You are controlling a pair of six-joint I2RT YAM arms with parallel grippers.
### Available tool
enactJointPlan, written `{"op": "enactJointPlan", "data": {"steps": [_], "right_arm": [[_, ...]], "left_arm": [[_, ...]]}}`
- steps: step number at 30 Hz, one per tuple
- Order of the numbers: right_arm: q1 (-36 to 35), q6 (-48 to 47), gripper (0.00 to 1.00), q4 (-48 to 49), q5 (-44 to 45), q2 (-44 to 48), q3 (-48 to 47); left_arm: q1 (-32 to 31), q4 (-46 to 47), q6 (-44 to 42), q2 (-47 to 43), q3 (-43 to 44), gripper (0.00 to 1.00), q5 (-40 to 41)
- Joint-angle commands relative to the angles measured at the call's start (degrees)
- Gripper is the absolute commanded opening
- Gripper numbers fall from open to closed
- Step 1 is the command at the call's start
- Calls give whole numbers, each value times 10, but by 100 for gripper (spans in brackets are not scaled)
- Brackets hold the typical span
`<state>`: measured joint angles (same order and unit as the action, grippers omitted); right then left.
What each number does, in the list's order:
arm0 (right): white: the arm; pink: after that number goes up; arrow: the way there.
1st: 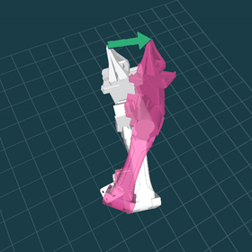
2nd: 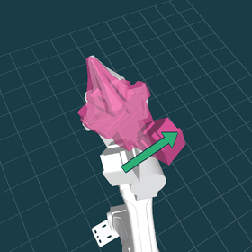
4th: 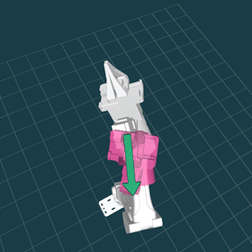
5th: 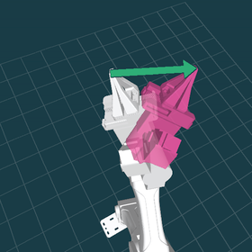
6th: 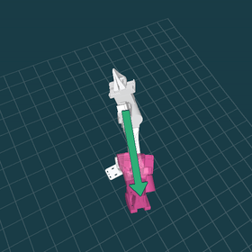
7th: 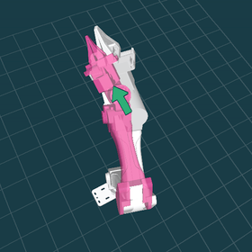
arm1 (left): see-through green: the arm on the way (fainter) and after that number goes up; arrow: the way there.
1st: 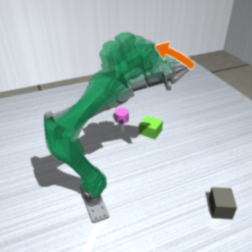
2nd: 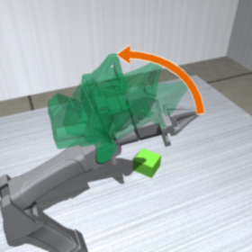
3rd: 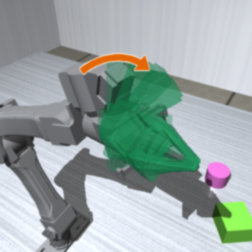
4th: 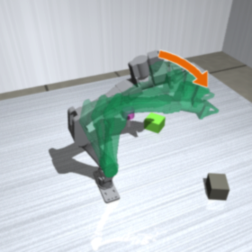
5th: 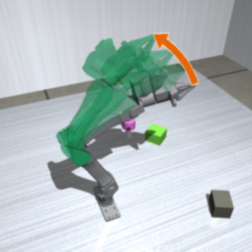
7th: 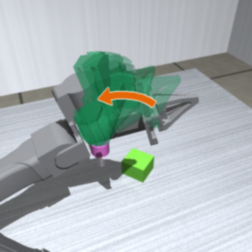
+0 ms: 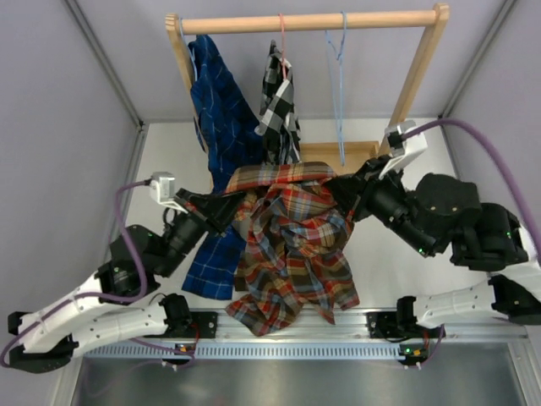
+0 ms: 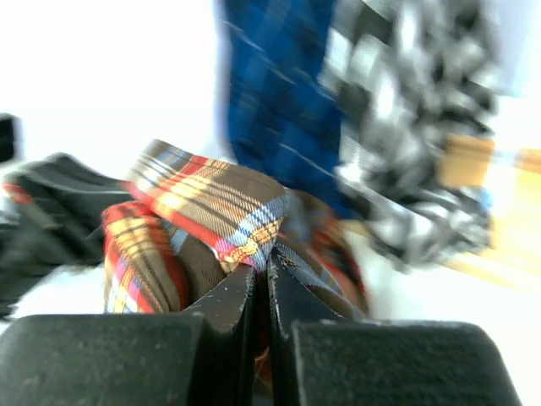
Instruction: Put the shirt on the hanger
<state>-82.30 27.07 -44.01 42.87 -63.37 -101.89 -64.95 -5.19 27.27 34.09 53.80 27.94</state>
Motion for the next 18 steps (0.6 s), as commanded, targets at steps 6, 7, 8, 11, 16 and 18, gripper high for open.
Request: {"op": "enactJointPlan", "data": {"steps": [6,7,8,11,16,18], "right_arm": [[79,141,0,-179,12,151,320],[82,149,0,-181,4,168,349],[84,166,0,-193,-2,184,395],[86,174,0,-206,-22,223,447],[86,175,0,-207,-35,228,475],[87,171,0,-207,-29,219,477]], "left_arm": [[-13,172,134,141,-222,0,-149],[-15,185,147,151,-235,0,-149],[-17,204,150,155,-245,0,-149],[-17,177,151,171,-252,0,-142],[-17,106,111,187,-216,12,-105],[-17,102,84,195,-197,20,-112]]}}
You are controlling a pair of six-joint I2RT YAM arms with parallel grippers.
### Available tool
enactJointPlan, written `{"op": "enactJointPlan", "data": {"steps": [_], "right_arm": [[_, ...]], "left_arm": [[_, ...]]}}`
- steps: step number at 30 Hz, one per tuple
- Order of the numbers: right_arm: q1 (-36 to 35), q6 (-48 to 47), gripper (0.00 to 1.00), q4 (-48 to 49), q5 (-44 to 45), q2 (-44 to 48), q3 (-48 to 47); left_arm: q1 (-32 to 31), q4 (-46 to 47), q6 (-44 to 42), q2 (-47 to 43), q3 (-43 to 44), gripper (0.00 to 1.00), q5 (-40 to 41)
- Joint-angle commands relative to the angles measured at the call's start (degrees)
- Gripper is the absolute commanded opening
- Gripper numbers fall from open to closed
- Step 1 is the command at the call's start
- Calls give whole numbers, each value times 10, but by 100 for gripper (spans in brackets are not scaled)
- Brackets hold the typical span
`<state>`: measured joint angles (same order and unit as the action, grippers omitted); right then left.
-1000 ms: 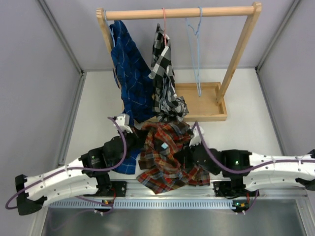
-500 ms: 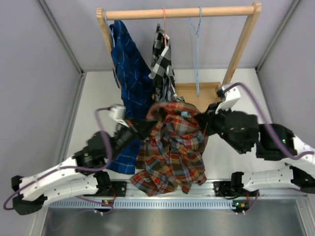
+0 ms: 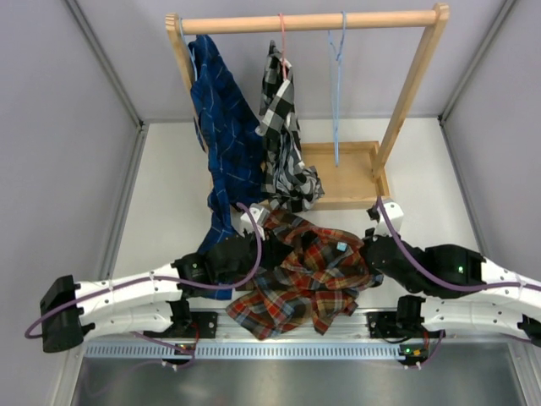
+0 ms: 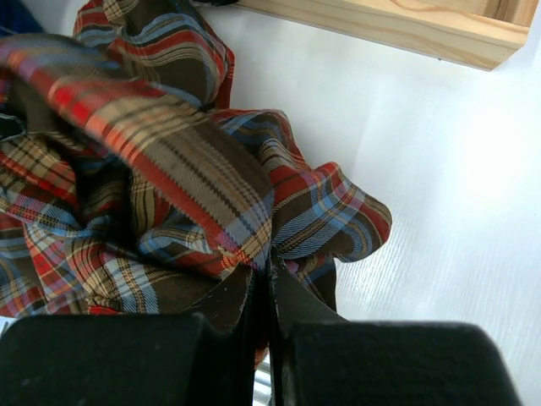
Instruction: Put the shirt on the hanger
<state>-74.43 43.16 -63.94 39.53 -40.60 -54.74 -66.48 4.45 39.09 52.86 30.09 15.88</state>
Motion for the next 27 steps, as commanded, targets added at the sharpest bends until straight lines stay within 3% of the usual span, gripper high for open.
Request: {"op": "enactJointPlan", "data": {"steps": [1,4,12,14,16,22,24,25,27], "right_arm": [[8,11,0,-7,6,-11,4],[8,11,0,-6,14,-11,-6],[8,6,0,-6,6,16,-15],[8,4,0,-5,1,20,-14],[8,3,1,-4,-2,23,-12],[8,-10,3,14,-9,26,-12],[8,-15,3,31,-16,29,-12],[8,-25,3,37,-22,29,-11],[8,-33,4,54,-31,26,-12]], "left_arm": [[-1,6,-65,12,48,30,-3],[-1,-13,-114,47,86,46,-24],[3,-27,-161,108,118,53,-24],[4,-31,-162,115,118,52,-24],[4,-30,-164,114,111,43,-30],[9,-30,-169,113,98,49,-30],[11,-24,-169,115,96,40,-35],[13,-22,-169,115,95,28,-43],[15,-9,-169,116,89,25,-60]]}}
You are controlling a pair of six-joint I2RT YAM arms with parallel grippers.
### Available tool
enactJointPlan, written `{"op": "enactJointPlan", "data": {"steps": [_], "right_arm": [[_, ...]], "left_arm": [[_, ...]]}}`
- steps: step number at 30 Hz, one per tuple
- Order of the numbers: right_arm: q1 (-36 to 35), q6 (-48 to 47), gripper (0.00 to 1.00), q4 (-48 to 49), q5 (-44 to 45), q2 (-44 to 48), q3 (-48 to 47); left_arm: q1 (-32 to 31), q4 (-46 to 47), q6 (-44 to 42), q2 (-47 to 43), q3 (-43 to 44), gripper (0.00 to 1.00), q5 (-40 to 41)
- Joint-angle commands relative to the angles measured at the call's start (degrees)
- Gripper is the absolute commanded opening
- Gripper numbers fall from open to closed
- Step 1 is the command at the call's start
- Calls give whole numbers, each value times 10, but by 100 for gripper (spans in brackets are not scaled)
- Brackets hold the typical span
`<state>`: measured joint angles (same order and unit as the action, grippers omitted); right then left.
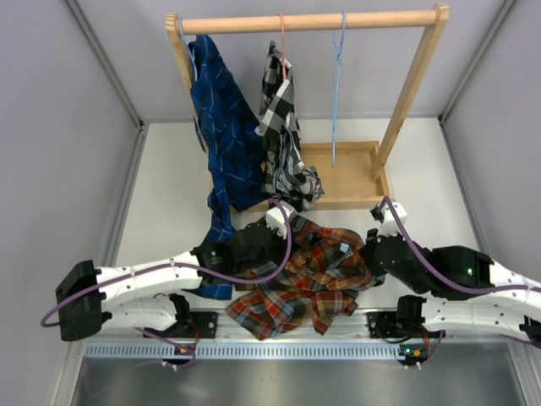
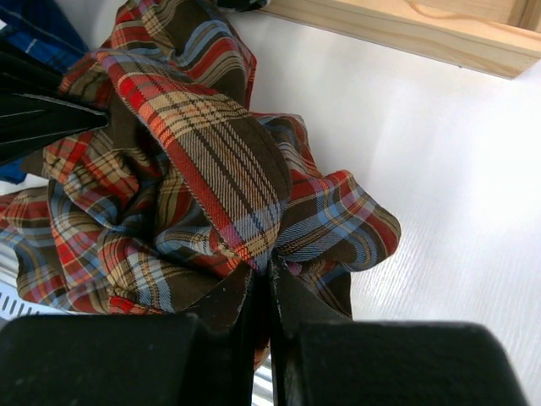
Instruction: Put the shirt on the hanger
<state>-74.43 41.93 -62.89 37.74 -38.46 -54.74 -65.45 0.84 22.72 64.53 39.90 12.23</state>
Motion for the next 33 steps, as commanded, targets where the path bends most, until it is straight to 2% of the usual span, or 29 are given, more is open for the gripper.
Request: {"op": "enactJointPlan", "data": {"steps": [1,3,4,7,8,9,11,15,19,20,21,24,29,33], "right_arm": [[8,-23,4,45,-12,4,-15],[8,-28,5,51,-7,3,-19],[8,-34,13,60,-7,5,-23],[8,-47,56,78,-2,6,-42],[8,-52,64,80,2,-2,-53],[8,-58,67,81,12,-11,-89],[9,-89,68,79,39,-50,-136],[31,-155,73,78,81,-146,-304],[156,-235,74,75,-32,-254,-440],[196,-243,73,72,-44,-299,-465],[207,-251,73,63,-50,-322,-513],[245,-279,70,52,-62,-401,-602],[301,-296,64,50,-102,-485,-687],[328,-310,51,51,-82,-519,-705]], "left_arm": [[5,30,-5,2,-10,20,-41],[5,35,0,2,-11,0,-54],[5,36,3,0,-13,0,-59],[5,38,17,-17,-18,0,-59],[5,37,21,-24,-18,0,-55],[5,37,30,-34,-19,0,-53],[5,37,39,-41,-21,0,-48],[5,39,71,-56,-28,0,-51],[5,39,86,-70,-42,0,-49],[5,40,89,-77,-45,0,-49],[5,40,91,-79,-47,0,-50],[5,39,94,-90,-56,0,-54],[5,40,96,-93,-67,0,-61],[5,39,101,-93,-74,0,-58]]}}
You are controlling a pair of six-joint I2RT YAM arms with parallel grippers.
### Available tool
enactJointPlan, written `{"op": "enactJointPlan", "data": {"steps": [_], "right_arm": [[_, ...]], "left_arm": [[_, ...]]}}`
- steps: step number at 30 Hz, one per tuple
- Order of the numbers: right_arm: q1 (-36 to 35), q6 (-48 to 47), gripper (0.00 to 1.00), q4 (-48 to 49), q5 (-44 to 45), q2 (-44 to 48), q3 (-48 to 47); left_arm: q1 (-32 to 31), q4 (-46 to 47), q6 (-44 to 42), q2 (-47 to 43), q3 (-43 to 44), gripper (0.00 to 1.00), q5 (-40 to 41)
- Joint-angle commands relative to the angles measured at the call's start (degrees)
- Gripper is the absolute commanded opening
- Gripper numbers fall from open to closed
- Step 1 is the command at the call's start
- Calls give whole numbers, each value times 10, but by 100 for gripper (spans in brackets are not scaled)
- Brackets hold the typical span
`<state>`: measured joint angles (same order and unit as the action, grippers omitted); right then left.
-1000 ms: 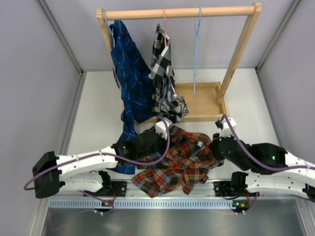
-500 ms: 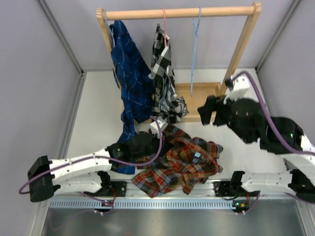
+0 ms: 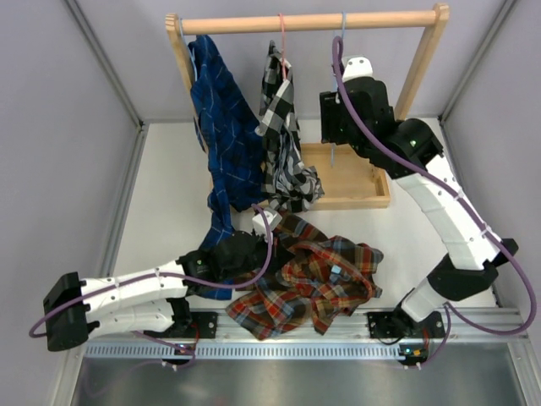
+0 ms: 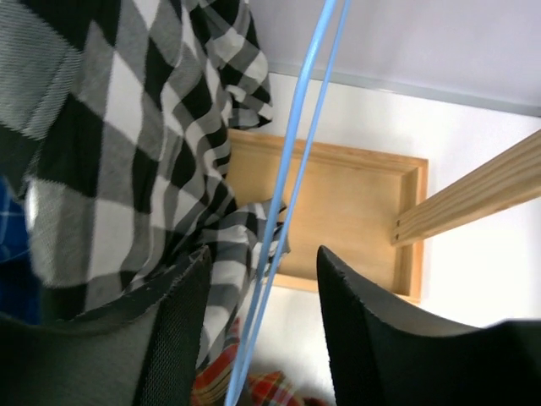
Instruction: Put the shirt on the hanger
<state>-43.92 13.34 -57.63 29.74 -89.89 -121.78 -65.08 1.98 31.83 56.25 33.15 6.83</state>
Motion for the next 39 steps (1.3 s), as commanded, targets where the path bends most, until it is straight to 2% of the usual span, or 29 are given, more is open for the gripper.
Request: {"op": "enactJointPlan", "data": {"steps": [1,6,9,15,19,25,27,28,29,35,39], "right_arm": [[28,-31,45,-2,-1,-9,-34],[52,-37,32,-1,-7,-27,-29],[60,-39,31,1,-8,-28,-27],[71,-35,14,11,-21,-18,-4],[80,-35,18,30,-39,-8,21],[85,-38,17,37,-55,-8,28],[85,-36,12,42,-55,-6,32],[85,-36,4,42,-57,-5,34],[85,-36,0,46,-61,-3,34],[85,-31,0,83,-53,29,48],[85,-36,0,142,-56,56,58]], "left_arm": [[1,29,9,-11,-6,0,-5],[1,29,9,-12,-5,0,-8],[1,28,9,-11,-4,0,-11],[1,27,8,-12,-5,0,-16],[1,22,3,-16,-4,0,-20],[1,13,2,-29,-5,0,-14],[1,12,2,-30,-5,0,-14],[1,11,2,-30,-6,0,-13],[1,12,2,-31,-6,0,-14],[1,12,7,-32,-5,0,-11],[1,12,15,-44,-2,0,-11]]}}
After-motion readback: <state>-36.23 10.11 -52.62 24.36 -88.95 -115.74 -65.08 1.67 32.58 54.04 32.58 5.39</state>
